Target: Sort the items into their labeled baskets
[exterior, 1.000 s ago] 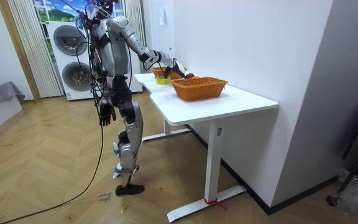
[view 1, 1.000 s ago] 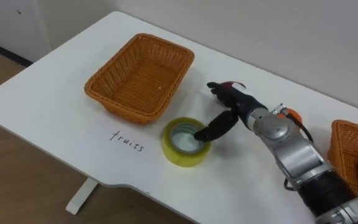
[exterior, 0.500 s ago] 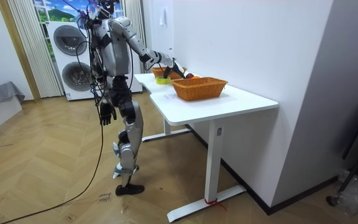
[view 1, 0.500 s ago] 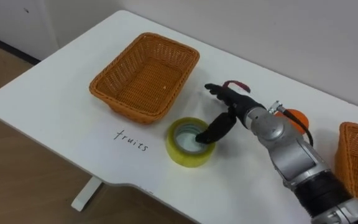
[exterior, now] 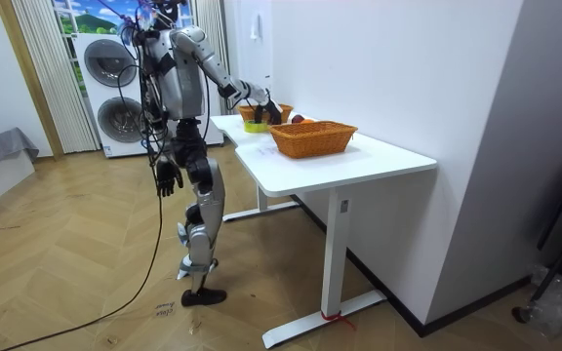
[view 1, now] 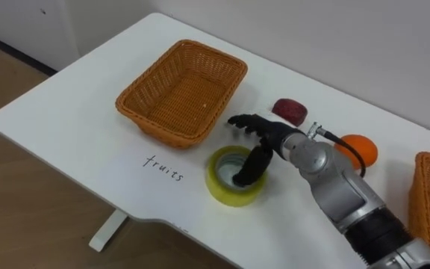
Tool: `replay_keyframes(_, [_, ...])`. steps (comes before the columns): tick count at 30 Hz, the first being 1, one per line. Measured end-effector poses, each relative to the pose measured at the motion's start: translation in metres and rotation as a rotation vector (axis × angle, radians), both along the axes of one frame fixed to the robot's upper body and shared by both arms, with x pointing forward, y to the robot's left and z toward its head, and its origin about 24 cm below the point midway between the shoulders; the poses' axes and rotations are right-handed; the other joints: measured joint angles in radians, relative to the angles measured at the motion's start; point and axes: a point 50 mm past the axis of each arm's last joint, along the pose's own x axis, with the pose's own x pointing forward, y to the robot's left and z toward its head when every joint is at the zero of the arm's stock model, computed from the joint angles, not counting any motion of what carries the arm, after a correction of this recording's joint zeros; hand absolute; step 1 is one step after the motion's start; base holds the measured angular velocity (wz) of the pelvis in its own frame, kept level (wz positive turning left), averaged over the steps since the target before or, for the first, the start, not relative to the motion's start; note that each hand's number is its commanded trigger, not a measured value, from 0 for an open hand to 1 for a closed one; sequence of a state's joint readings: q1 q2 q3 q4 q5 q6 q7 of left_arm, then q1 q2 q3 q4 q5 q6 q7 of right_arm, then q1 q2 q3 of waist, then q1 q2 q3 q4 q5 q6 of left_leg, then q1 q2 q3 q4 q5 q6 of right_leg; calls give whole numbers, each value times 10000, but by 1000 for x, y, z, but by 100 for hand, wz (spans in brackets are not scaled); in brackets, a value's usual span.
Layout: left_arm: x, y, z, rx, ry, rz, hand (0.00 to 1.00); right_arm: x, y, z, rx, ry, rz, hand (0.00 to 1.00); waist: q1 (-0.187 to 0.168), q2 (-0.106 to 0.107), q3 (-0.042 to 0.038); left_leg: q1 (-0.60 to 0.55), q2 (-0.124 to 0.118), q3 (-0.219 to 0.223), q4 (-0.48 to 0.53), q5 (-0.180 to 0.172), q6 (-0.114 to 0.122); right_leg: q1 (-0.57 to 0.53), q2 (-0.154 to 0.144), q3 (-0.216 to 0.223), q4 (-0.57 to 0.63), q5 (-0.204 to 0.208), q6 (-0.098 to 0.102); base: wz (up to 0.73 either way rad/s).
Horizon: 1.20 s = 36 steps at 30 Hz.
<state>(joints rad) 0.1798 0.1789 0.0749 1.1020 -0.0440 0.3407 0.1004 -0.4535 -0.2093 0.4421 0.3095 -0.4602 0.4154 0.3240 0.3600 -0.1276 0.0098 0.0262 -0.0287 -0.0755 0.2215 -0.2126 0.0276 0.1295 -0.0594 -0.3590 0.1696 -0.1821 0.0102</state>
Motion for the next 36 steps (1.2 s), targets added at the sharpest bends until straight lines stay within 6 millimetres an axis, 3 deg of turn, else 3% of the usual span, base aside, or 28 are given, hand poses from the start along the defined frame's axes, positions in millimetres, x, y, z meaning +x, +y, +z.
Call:
replay_keyframes(7, [5, 1, 0, 57, -161, -153, 0, -1, 5, 0, -91, 121, 283, 100, 3, -109, 10, 0, -3, -3, -3, 1, 3, -5, -2, 13, 0, 0, 0, 0])
replay_keyframes(36, [5, 2, 0, 295, -51, 45, 0, -3, 5, 4, -67, 176, 498, 100, -159, -111, 25, 24, 3, 17, 8, 2, 3, -46, 6, 28, -26, 0, 1, 0])
